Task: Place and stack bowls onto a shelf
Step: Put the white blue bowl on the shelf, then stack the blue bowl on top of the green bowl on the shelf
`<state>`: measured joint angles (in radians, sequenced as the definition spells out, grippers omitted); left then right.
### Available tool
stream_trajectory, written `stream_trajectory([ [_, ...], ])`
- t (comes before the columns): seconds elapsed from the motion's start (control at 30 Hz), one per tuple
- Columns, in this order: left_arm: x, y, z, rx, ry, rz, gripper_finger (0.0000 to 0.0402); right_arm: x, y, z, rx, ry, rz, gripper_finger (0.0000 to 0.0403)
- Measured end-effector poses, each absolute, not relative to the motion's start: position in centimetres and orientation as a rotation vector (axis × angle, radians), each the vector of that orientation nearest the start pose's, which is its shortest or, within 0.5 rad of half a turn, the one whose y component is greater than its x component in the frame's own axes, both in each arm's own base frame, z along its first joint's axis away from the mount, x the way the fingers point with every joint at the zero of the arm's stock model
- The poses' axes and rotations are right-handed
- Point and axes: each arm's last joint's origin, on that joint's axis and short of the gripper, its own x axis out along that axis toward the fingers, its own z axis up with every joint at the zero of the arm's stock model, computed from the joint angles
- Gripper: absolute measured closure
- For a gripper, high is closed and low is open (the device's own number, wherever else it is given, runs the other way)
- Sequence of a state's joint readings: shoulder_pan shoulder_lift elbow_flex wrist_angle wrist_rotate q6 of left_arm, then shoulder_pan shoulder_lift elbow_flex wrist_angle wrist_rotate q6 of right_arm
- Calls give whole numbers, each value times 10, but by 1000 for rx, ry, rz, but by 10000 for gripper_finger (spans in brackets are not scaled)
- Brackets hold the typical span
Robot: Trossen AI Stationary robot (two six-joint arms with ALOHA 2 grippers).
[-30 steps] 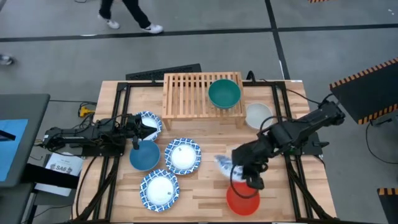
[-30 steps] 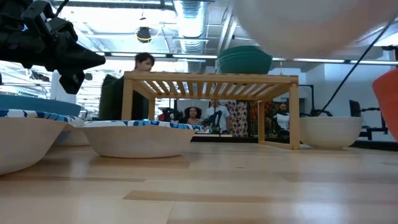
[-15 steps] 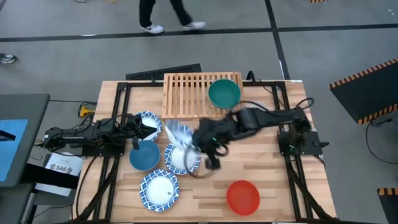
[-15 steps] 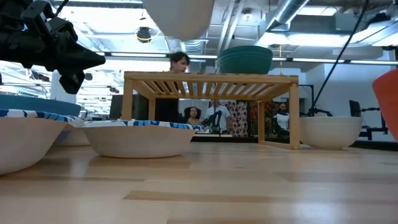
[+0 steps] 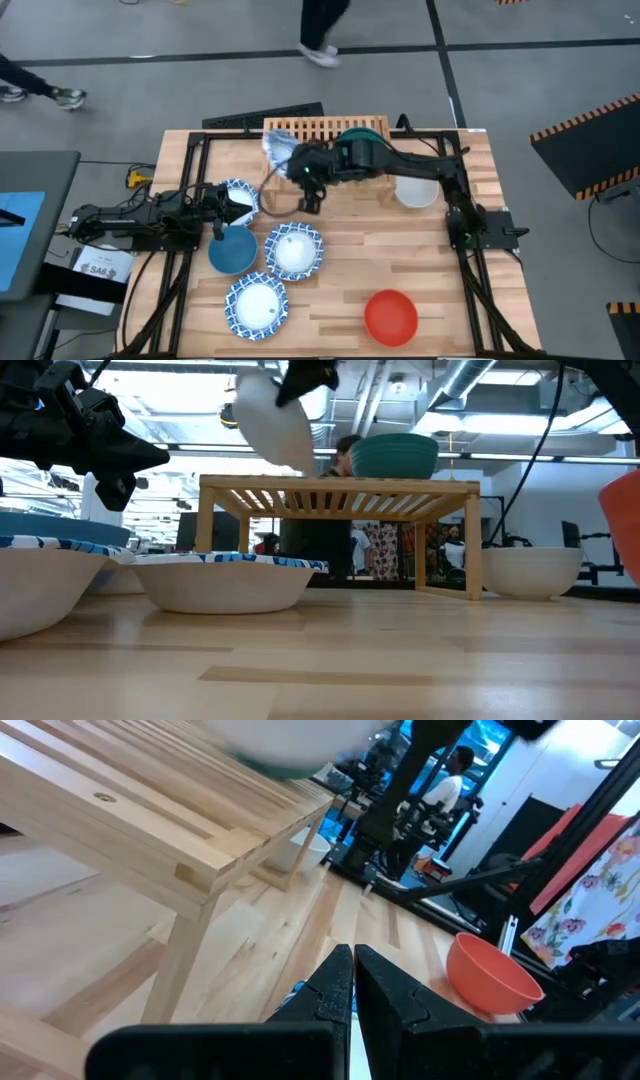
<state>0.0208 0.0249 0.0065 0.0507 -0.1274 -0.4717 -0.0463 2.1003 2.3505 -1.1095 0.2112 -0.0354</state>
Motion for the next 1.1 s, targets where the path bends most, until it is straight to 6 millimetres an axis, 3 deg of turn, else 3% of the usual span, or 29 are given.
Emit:
stream_trajectory([
  [0.27,99,6,168,-472,-56,141,401,447,-58,348,-126,987,-294,364],
  [0.53,99,6,168,-472,-53,141,401,450,-61,337,-170,1041,-273,370],
  [1.1,99,6,167,-472,-51,141,401,449,-53,338,-209,1055,-238,183],
])
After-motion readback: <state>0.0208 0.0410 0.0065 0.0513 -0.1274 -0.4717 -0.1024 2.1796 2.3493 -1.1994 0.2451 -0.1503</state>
